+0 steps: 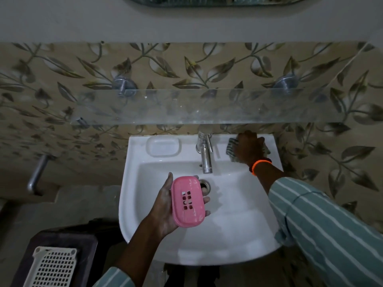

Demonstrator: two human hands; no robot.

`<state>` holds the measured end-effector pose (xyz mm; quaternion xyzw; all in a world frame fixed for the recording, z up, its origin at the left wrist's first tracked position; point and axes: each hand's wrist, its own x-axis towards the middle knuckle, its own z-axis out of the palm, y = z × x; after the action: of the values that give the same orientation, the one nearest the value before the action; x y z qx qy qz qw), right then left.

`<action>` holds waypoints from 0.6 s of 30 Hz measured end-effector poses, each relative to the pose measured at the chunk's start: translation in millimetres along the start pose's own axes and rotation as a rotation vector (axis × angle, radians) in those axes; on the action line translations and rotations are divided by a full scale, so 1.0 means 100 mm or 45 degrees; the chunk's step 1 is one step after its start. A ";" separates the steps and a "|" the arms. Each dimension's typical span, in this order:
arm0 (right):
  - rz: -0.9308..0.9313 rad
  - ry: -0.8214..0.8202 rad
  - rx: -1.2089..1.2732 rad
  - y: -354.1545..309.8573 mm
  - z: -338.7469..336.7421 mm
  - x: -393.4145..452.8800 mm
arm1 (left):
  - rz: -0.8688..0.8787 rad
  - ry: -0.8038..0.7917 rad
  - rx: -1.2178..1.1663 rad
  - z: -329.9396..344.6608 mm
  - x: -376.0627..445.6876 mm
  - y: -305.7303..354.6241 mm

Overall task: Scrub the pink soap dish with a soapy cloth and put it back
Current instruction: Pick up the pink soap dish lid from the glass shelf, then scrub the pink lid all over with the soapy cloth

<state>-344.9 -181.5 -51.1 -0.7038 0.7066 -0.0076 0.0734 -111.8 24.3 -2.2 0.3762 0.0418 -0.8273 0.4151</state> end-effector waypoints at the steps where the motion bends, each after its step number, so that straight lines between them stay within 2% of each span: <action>1: -0.021 0.020 0.020 0.02 -0.02 0.01 | 0.018 -0.020 -0.005 0.02 -0.02 0.01; 4: -0.110 0.042 0.342 0.14 -0.18 -0.09 | 0.073 -0.087 -0.020 0.11 -0.08 0.03; 8: -0.164 -0.061 0.865 0.24 -0.58 -0.54 | 0.171 -0.193 -0.053 0.11 -0.16 0.06; 12: -0.097 -0.089 1.481 0.01 -1.12 -1.21 | 0.210 -0.237 -0.100 0.08 -0.18 0.03; 14: -0.209 -0.146 1.434 -0.21 -1.39 -1.53 | 0.208 -0.235 -0.087 0.07 -0.16 -0.01; 16: -0.347 -0.296 1.287 -0.50 -1.56 -1.85 | 0.197 -0.216 -0.057 0.06 -0.14 -0.05; 18: -0.411 -0.359 1.086 -0.79 -1.54 -2.08 | 0.155 -0.193 -0.041 0.08 -0.12 -0.10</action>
<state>-284.4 10.4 129.6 -0.7059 0.5051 -0.2126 0.4488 -119.3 36.0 8.9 0.3077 0.0007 -0.8258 0.4726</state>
